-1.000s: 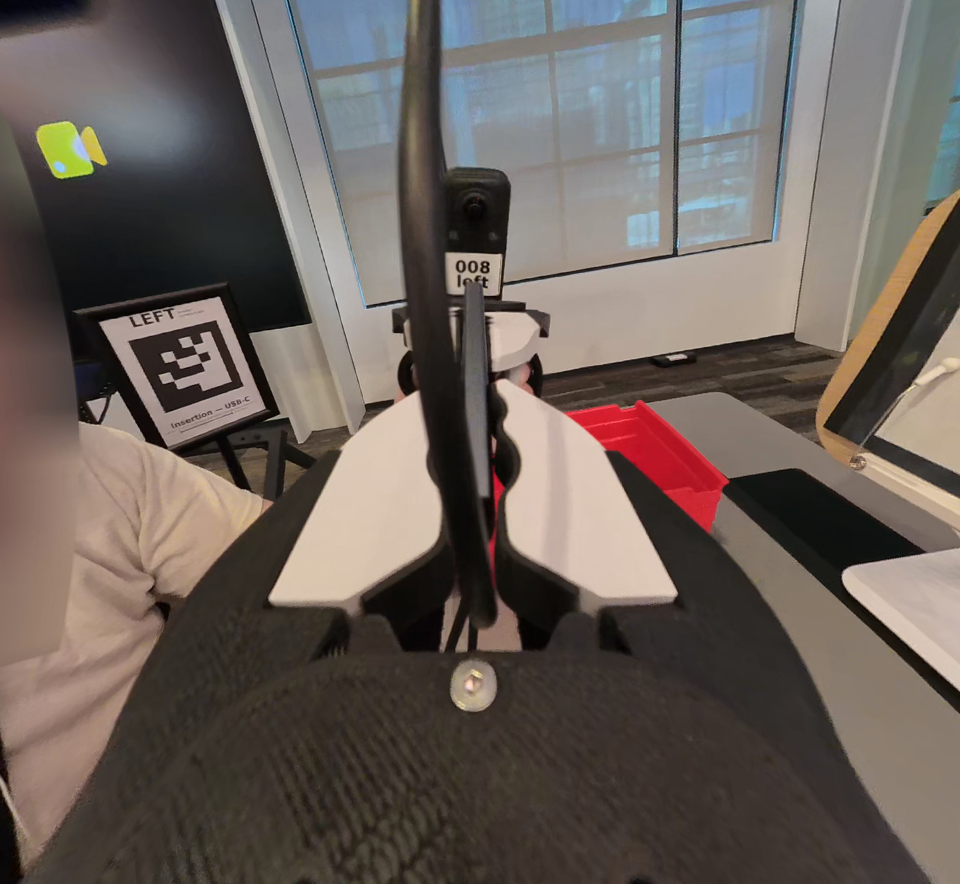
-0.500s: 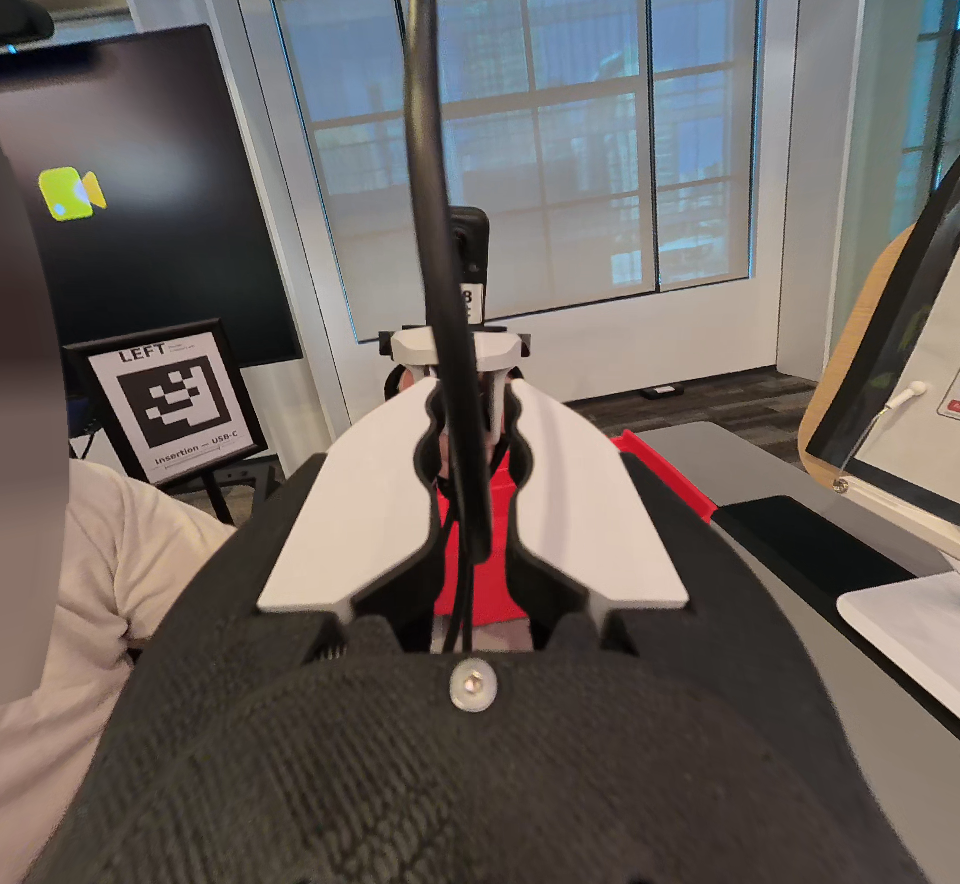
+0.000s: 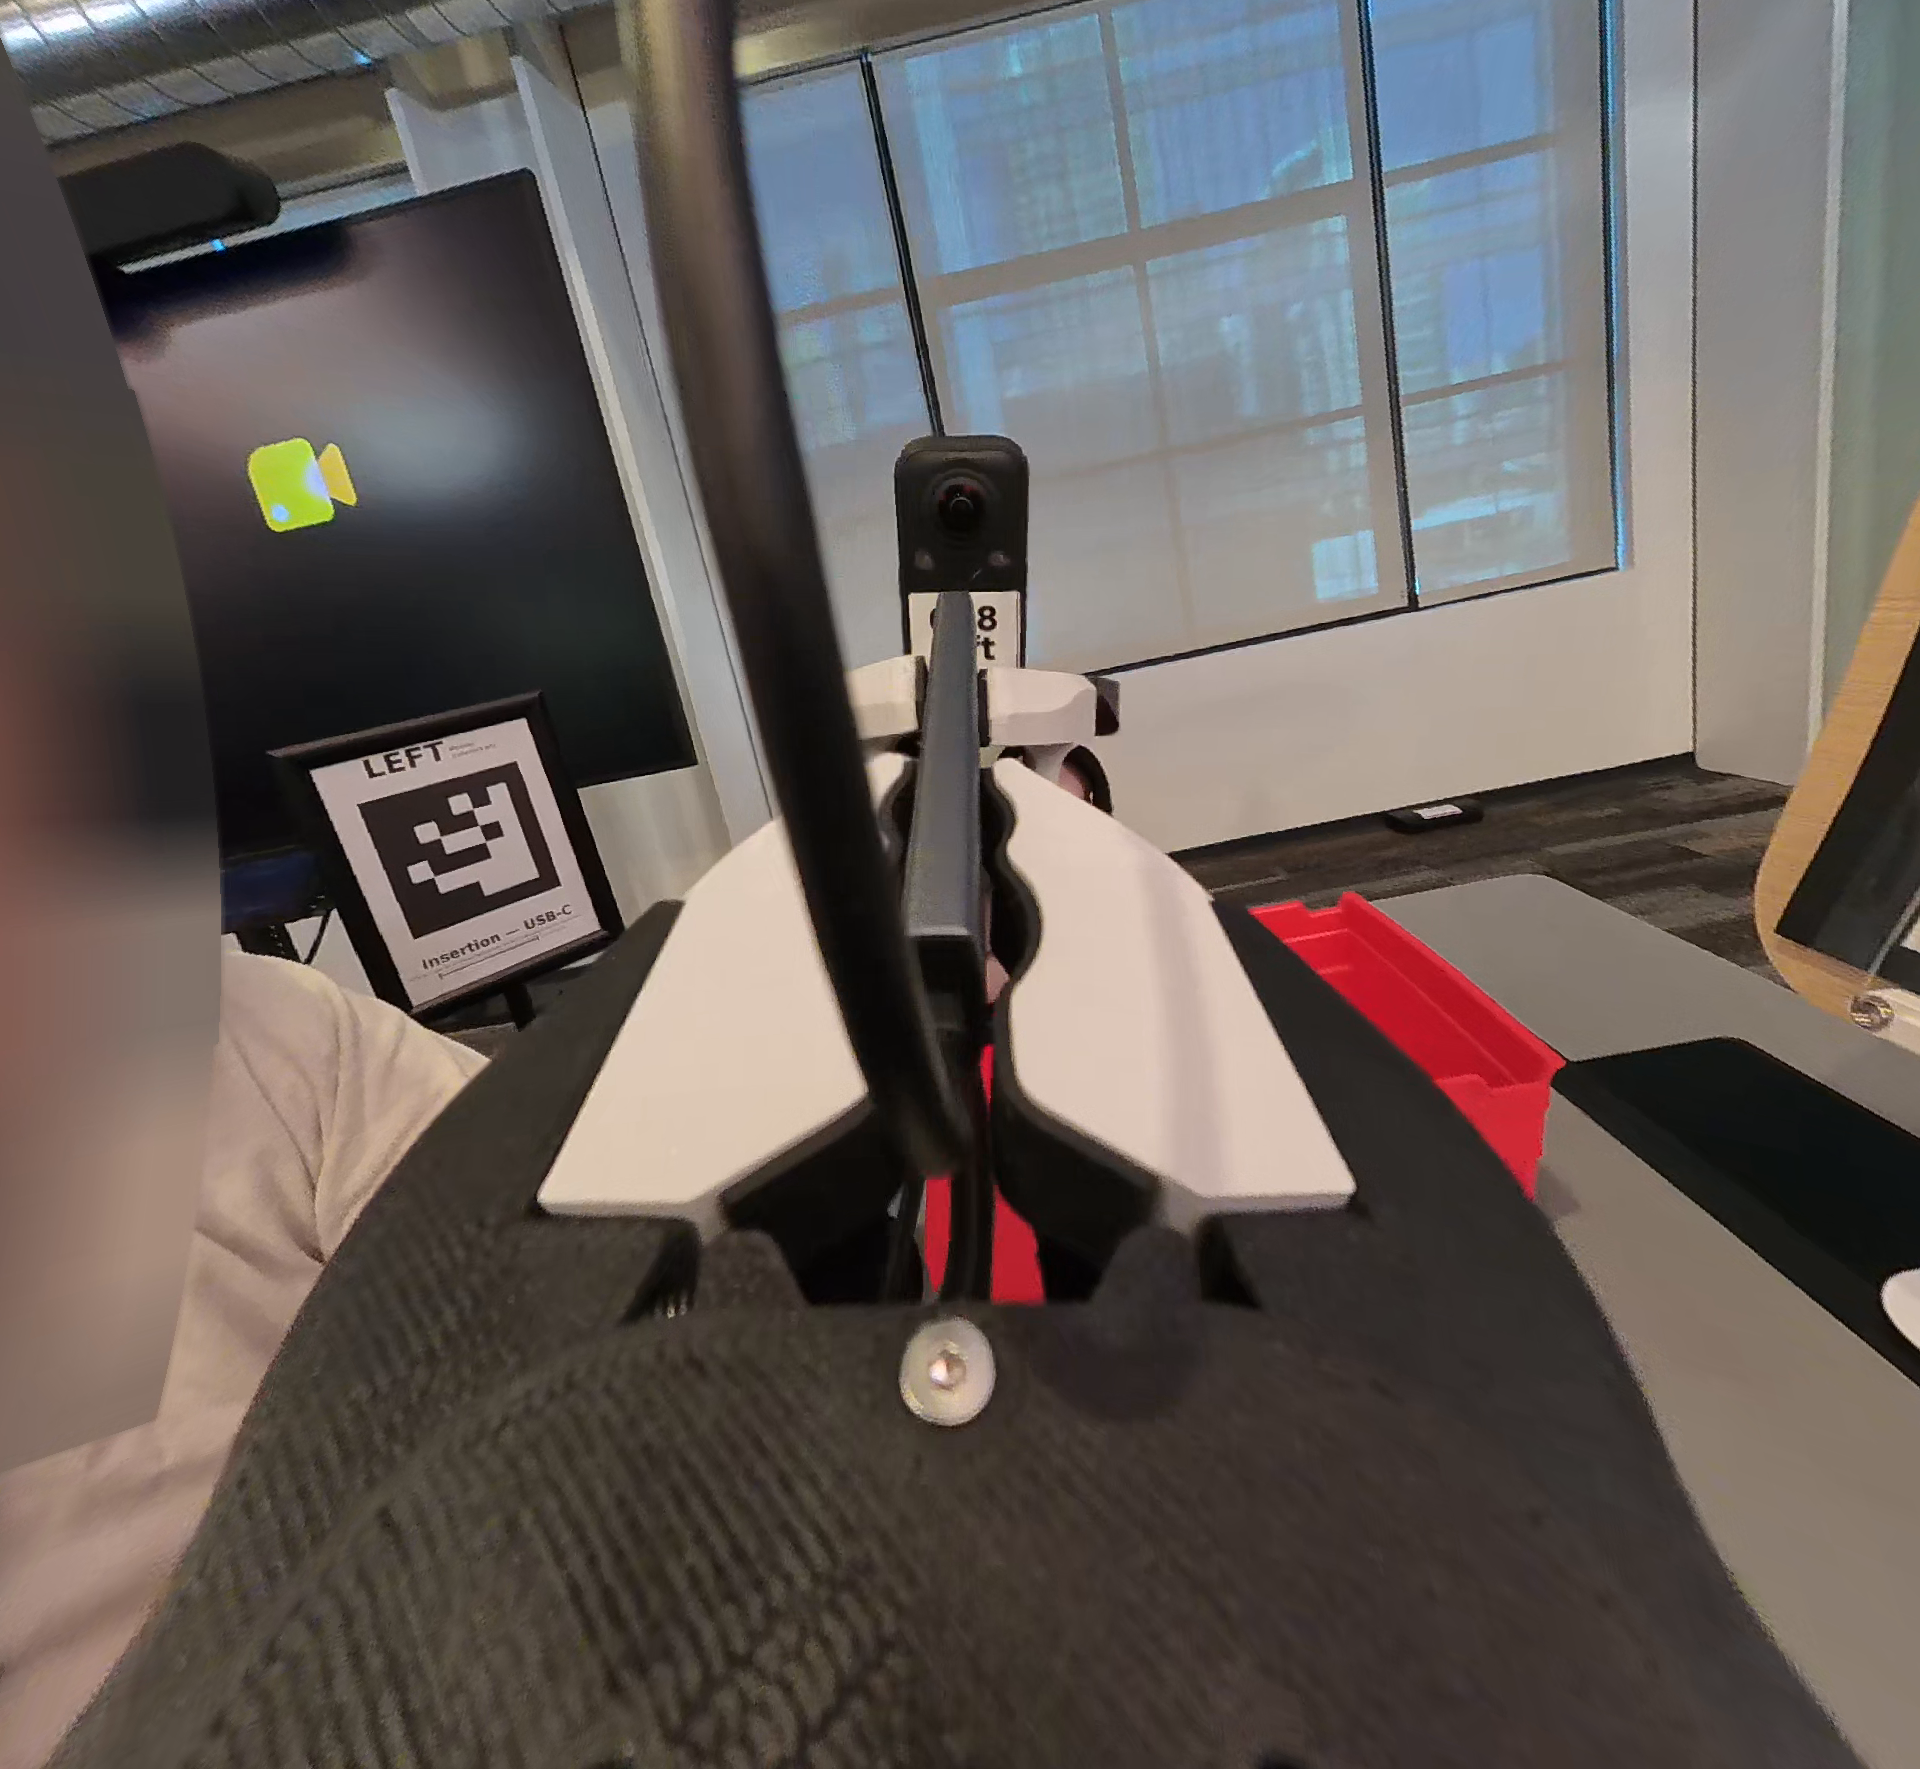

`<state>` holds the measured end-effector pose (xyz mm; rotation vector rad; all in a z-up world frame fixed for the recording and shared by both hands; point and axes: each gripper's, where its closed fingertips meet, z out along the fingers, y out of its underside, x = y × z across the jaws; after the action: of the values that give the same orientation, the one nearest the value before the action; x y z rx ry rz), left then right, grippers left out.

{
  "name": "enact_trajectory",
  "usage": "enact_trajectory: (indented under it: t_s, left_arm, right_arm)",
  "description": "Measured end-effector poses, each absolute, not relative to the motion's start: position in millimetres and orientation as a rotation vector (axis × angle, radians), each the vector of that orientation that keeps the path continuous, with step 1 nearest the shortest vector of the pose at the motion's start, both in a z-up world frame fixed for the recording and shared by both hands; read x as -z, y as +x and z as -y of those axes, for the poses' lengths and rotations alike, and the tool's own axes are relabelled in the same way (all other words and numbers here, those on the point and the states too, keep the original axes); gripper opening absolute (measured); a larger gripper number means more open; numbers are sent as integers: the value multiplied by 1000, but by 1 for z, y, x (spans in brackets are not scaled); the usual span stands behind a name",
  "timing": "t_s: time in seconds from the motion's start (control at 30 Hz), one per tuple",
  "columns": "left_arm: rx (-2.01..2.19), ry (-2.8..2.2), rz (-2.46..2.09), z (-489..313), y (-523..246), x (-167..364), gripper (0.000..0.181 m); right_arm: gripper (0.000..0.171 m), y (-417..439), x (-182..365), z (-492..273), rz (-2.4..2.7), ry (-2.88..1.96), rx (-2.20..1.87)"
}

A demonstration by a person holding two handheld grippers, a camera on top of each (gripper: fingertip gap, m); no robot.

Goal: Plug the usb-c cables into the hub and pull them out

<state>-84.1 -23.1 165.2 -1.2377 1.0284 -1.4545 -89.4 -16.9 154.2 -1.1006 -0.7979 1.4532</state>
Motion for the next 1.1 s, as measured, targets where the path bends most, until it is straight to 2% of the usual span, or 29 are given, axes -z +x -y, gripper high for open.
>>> enact_trajectory:
  t_s: [0.33, 0.57, 0.73, 0.87, 1.1]
  left_arm:
    - [1474, -1239, -1027, 23, -83, -164, 10]
    - [1352, -1306, -887, -6, -98, -164, 42]
    - [1226, -1292, -787, -16, -132, -179, 47]
    - [1146, -1240, -775, -8, -153, -192, 45]
    - [1216, -1186, -776, 3, -163, -203, 43]
  right_arm:
    - [11, -87, -154, 16, 816, -1126, -1390]
    - [11, -79, -146, 2, 792, -1182, -1313]
    - [11, -55, -148, -9, 752, -1225, -1183]
    - [10, -36, -173, -4, 747, -1199, -1011]
    - [9, 25, -236, -50, 859, -1394, -649]
